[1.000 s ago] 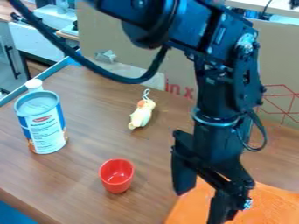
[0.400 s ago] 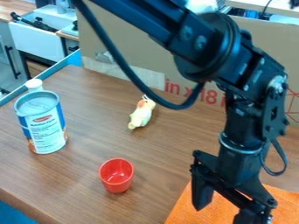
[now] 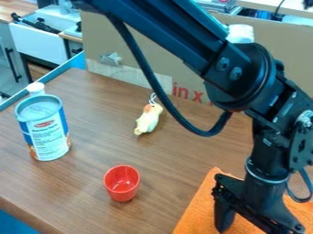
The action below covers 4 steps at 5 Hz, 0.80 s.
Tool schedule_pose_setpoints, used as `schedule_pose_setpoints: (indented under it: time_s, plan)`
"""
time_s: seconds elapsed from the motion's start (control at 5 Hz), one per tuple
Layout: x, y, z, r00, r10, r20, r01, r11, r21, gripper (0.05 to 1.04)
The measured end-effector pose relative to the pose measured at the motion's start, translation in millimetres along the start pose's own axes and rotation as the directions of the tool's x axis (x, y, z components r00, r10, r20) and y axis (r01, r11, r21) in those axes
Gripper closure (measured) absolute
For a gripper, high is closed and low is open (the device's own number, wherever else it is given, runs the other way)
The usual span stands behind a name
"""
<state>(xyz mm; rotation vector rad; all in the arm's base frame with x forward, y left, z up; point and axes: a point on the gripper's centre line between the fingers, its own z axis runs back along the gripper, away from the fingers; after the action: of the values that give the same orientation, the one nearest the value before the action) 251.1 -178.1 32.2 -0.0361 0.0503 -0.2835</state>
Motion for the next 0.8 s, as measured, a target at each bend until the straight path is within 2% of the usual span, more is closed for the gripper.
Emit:
schedule_pose_setpoints:
  time_s: [0.2, 0.4, 0.6, 0.8]
  plan:
    - [1.6, -2.7, -6.4, 1.0, 0.017, -0.015, -0.017, 1.0, -0.015, 0.083]
    - [18.2, 6.1, -9.0, 0.998, 0.056, -0.041, -0.056, 0.998, -0.002, 0.083]
    - [58.9, 19.7, -7.5, 0.995, 0.066, -0.074, -0.064, 0.998, 0.03, 0.083]
    - [90.0, 24.2, -5.5, 0.995, 0.012, -0.094, -0.009, 0.999, 0.032, 0.083]
